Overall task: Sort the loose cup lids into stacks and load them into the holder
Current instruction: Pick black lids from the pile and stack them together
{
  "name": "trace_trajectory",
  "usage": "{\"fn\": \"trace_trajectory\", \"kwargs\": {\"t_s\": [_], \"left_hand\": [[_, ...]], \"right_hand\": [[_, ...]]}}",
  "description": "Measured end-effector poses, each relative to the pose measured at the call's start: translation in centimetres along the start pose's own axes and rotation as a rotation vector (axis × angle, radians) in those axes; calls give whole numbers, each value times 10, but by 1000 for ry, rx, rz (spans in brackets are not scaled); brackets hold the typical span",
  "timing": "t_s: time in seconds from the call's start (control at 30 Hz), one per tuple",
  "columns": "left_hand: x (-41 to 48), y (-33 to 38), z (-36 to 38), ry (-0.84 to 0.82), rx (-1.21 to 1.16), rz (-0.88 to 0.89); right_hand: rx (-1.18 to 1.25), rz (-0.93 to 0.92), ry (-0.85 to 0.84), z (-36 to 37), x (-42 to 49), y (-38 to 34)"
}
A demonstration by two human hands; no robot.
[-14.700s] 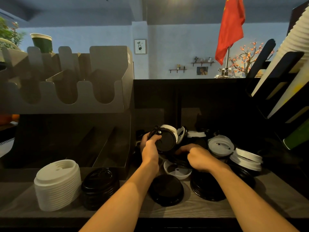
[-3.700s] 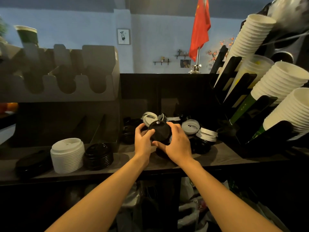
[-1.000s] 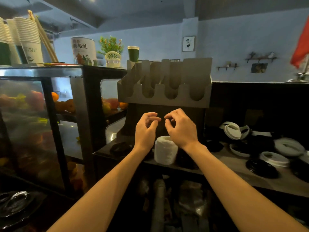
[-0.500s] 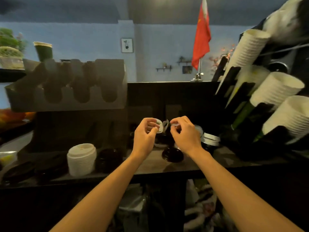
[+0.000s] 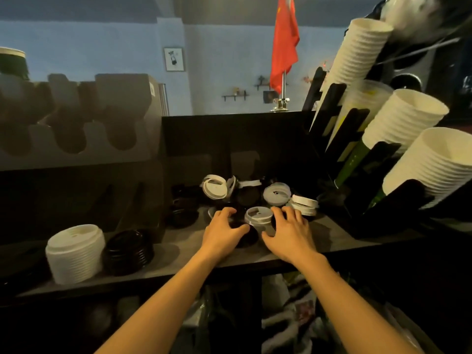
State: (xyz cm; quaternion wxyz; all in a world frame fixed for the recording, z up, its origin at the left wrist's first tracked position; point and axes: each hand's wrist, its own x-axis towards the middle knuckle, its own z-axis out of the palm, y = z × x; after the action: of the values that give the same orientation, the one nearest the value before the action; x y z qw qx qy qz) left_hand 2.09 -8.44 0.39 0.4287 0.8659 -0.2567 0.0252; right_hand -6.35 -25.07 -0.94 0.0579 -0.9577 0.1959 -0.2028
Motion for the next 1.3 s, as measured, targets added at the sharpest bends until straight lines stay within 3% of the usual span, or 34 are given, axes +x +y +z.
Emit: {"fn": "trace_trajectory", "kwargs": {"t_s": [0.2,0.37,0.5,0.6,0.7,0.9,1.03,1.3], "left_hand": [[-3,0,9,-22,96,84],[-2,1,11,42,12,41],[-1,2,11,-27,79,7],[-2,5,12,-44,90,16],[-2,5,9,-3,-42,60],[2,-6,1,48,-234,-7],[0,-8,1,87,-325,9],[-1,-10,-1,122,-634,-17]], "right_hand": [[107,-93,-137,-3,-1,3],[329,-108,3,-7,-4,1],[590,-134,60,-13,-12,-1],[860,-51,89,-17,-8,4],[1070,75,109,-18,2,9],[1523,452,73,-7,22,-22],[1295,277,51,0,16,-28],[1218,253,-56,11,20,-26]]}}
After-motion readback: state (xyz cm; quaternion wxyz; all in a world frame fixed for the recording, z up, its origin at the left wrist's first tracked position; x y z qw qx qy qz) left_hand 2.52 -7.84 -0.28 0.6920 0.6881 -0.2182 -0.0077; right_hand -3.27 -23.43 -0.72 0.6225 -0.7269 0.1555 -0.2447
